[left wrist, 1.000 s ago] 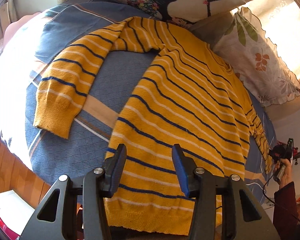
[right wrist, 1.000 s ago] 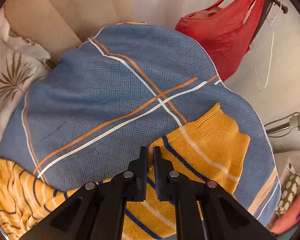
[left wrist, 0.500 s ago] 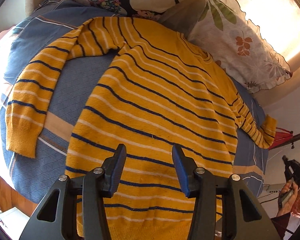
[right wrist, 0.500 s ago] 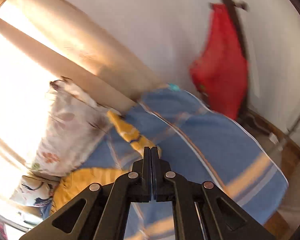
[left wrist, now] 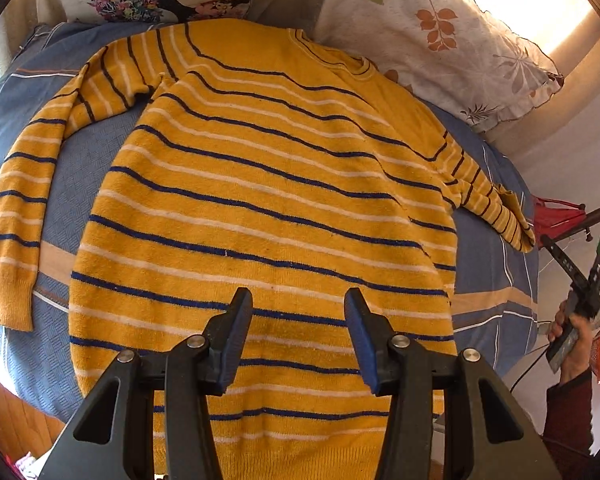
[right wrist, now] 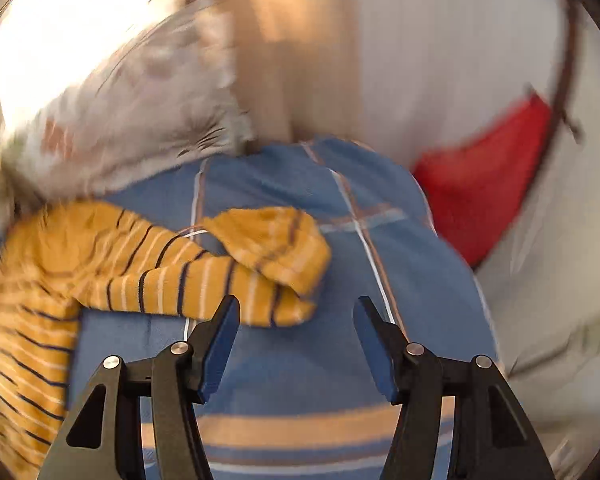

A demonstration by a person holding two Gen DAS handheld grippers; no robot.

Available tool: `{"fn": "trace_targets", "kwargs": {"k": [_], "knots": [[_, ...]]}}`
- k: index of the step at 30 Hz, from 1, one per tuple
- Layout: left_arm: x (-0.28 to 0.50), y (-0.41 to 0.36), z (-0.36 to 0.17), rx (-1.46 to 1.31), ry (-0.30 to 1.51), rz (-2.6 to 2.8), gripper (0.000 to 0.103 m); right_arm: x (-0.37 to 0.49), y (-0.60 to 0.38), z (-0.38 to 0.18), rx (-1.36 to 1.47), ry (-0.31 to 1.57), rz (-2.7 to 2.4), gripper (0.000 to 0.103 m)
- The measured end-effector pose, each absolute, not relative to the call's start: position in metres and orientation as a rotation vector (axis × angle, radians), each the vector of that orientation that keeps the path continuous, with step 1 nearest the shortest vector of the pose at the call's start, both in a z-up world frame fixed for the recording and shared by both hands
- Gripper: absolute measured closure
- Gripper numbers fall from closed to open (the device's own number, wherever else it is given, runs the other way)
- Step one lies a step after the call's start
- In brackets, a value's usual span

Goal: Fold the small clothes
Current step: 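Grasp the sleeve cuff with the right gripper, lay it across the sweater body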

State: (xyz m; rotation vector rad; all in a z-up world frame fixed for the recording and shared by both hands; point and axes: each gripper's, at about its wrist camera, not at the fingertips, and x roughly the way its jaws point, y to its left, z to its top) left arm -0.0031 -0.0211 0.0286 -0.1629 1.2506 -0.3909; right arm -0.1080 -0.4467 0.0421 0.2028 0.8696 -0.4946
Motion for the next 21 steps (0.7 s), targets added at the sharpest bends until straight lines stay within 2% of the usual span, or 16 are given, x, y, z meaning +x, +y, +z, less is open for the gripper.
{"fn": "trace_targets", "kwargs": {"k": [5,6,7,8,11,16,21], "knots": [[-0.011,0.015,0.028,-0.234,1.243,-0.293,0.056,-0.042,-0.448,0.015,0.071,0.975,-0.459,0.039],[-0.013,0.024,0.028,-0.25,1.243,-0.27,0.056,-0.034,-0.454,0.008,0.081,1.001,-0.456,0.046],[-0.015,0.032,0.027,-0.265,1.243,-0.247,0.056,-0.029,-0.459,0.003,0.096,1.02,-0.456,0.06],[-0.016,0.039,0.027,-0.277,1.243,-0.226,0.056,-0.026,-0.466,-0.003,0.125,1.043,-0.453,0.099],[-0.02,0.056,0.025,-0.301,1.246,-0.174,0.056,-0.033,-0.492,0.005,0.223,0.998,-0.519,0.098],[-0.021,0.069,0.02,-0.314,1.256,-0.144,0.056,-0.102,-0.565,0.039,0.444,0.825,-0.782,0.098],[-0.009,0.073,0.008,-0.349,1.286,-0.189,0.056,-0.146,-0.59,0.057,0.59,0.748,-0.871,0.098]]}}
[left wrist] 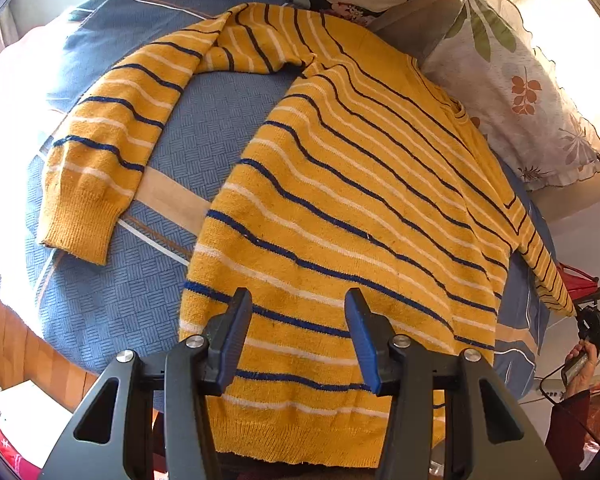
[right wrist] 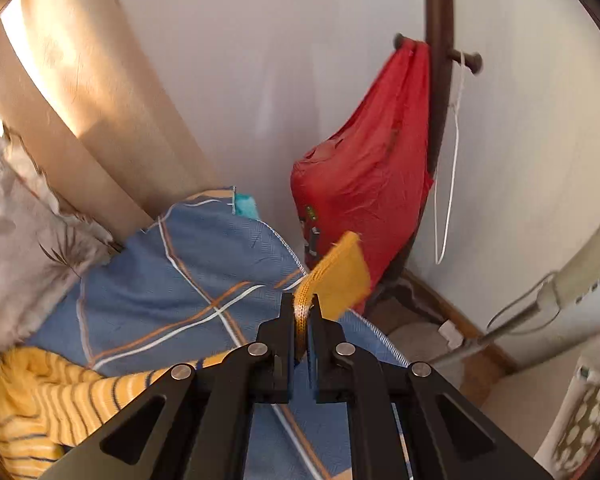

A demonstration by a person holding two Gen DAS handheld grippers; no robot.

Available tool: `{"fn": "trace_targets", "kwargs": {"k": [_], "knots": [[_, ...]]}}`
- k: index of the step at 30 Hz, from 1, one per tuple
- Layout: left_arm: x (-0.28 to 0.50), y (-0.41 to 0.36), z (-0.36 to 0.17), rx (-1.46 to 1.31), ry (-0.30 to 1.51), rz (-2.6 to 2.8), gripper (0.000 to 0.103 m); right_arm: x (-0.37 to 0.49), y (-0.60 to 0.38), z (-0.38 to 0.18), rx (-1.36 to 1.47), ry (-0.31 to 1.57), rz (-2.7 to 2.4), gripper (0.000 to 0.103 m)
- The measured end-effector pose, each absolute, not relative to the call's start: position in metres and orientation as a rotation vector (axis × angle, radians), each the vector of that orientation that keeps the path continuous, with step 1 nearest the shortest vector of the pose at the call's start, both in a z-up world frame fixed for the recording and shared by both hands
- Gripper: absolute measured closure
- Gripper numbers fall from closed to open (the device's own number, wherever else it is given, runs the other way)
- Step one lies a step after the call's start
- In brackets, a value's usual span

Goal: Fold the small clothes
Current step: 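Grasp the sleeve cuff with the right gripper, lay it across the sweater body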

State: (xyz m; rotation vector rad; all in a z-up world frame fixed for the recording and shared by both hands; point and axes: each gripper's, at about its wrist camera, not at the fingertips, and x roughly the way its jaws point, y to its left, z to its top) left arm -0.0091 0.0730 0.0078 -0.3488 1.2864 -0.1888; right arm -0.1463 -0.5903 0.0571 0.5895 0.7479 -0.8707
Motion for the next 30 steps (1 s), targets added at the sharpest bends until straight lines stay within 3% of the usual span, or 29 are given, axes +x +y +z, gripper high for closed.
{"fn": "trace_targets", "kwargs": {"k": [6,13,23,26,30], "knots": [[0.011,0.078,0.006,-0.345,1.282,-0.285,0.056,-0.12,-0.529,0.094,0.607,0.668,-0.737,0.098],[0.028,0.129,0.005,-0.374,1.266,-0.318,0.056,0.002,-0.365,0.13,0.516,0.683,-0.352,0.098],[0.034,0.239,0.001,-0.41,1.228,-0.229,0.055,0.163,-0.099,0.064,0.332,0.882,0.031,0.097],[0.035,0.262,0.003,-0.423,1.214,-0.205,0.055,0.194,-0.045,0.019,0.256,0.995,0.094,0.089],[0.042,0.279,0.01,-0.428,1.186,-0.2,0.052,0.189,-0.018,0.004,0.254,1.048,0.16,0.061]]}}
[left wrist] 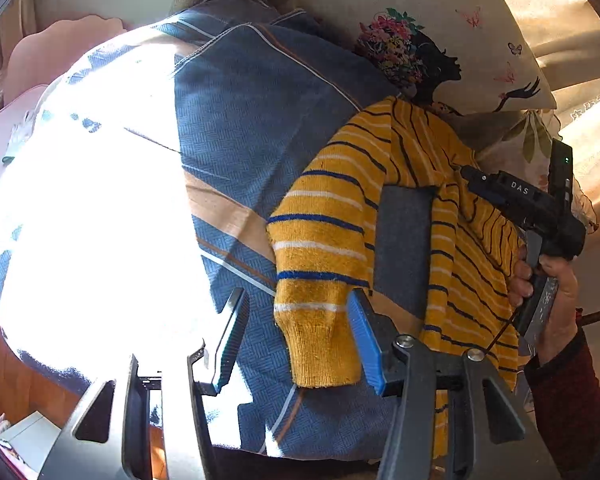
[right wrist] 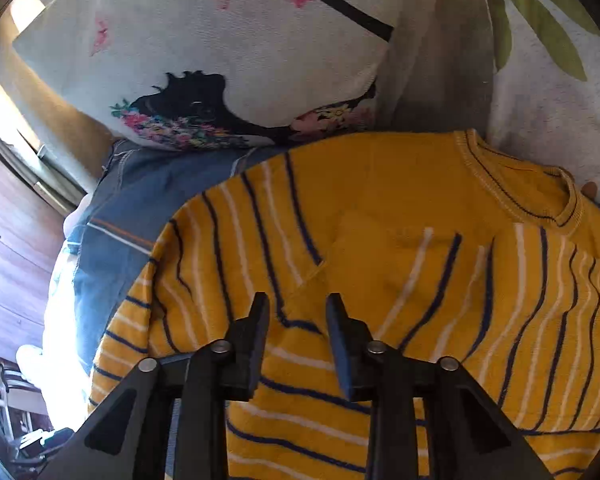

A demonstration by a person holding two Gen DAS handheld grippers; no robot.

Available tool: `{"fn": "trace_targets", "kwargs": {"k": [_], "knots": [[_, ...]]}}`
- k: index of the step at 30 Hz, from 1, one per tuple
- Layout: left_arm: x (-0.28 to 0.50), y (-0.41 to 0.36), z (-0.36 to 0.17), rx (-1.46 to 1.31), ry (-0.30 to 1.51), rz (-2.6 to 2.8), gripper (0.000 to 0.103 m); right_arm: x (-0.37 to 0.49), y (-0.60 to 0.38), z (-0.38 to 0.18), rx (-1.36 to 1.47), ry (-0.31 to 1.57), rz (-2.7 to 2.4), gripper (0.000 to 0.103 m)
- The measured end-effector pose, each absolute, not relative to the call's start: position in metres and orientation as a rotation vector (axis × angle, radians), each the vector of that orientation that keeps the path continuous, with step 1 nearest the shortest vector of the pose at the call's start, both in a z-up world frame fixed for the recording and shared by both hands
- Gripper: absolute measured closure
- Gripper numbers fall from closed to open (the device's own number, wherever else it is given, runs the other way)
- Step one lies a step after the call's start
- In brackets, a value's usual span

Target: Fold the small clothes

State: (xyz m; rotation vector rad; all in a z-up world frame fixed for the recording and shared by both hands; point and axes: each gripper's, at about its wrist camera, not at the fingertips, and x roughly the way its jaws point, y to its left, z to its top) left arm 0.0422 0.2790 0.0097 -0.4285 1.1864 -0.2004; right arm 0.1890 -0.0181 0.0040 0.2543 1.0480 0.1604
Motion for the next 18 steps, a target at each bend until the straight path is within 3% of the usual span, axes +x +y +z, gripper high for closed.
{"fn": "trace_targets", "kwargs": {"k": [5,9,18], "knots": [[0.062,0.262,0.022,-0.384,1.155,-0.274,0.051,0.149,-0.039,0.035,0.17,0.996,0.13,0.055],[0.089,0.219,0.028,-0.348,1.149,-0.386,0.051,0.11,-0.095,0.046,0.212,0.989,-0.013,0.042],[0.177,0.075,0.032,-0.153,1.094,-0.53,0.051,0.025,-0.2,0.01,0.534,1.038,-0.068,0.042]]}}
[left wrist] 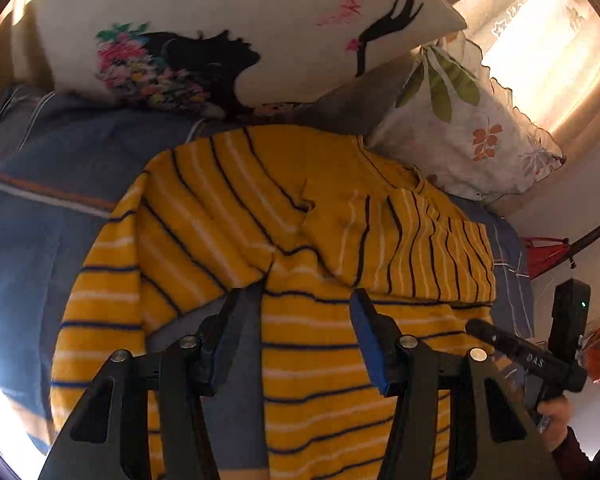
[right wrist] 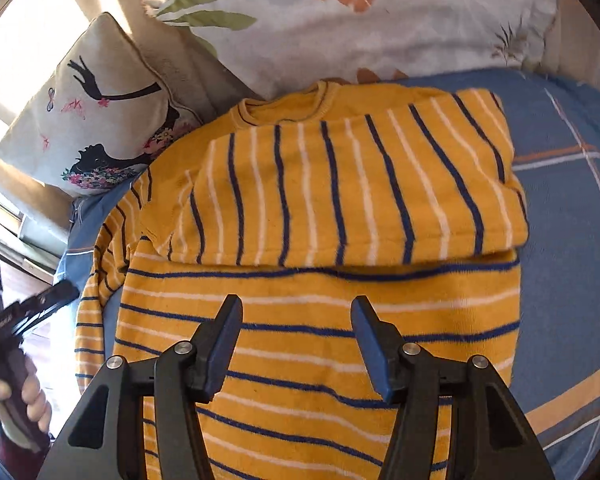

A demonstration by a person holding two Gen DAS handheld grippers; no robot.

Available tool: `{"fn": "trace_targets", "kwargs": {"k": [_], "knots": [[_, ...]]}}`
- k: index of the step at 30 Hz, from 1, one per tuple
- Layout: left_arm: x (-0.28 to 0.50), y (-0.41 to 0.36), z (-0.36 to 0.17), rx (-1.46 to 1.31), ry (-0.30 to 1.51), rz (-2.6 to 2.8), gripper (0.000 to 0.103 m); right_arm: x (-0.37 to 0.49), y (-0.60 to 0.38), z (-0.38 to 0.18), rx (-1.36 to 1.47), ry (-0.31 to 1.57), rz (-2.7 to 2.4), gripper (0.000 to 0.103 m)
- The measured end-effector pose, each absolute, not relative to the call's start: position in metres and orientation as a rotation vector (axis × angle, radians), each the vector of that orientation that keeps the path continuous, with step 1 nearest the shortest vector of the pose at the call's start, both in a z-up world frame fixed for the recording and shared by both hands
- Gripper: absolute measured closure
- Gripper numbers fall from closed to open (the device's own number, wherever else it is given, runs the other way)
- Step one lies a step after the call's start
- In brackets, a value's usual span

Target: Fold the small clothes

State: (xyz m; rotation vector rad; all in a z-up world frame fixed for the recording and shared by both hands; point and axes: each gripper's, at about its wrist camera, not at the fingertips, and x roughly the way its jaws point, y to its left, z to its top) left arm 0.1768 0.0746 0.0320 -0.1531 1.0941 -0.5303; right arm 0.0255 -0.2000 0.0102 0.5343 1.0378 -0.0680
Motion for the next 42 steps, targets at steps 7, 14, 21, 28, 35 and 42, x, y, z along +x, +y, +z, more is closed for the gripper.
{"fn": "trace_targets", "kwargs": {"k": [7,14,21,28,35,42], "knots": [[0.238,-0.003,-0.005,-0.027,1.14,-0.479,0.051,0.012,-0.215,-0.032,0.662,1.047,0.033,0.04],[0.249,-0.013,-0.012,-0.039,1.157,-0.353,0.094,0.013,-0.219,-0.032,0.637,1.072,0.166,0.035],[0.249,0.017,-0.01,-0.091,1.134,-0.199,0.096,0.013,-0.268,0.026,0.592,0.93,0.128,0.035],[0.238,0.032,-0.017,-0.174,1.142,-0.152,0.083,0.068,-0.307,0.012,0.519,0.95,-0.058,0.041],[0.202,0.075,0.01,-0.202,1.093,-0.158,0.072,0.097,-0.315,-0.018,0.463,1.035,-0.149,0.05],[0.142,0.146,0.03,-0.264,1.059,-0.114,0.058,0.076,-0.271,0.029,0.302,0.951,-0.175,0.044]]}}
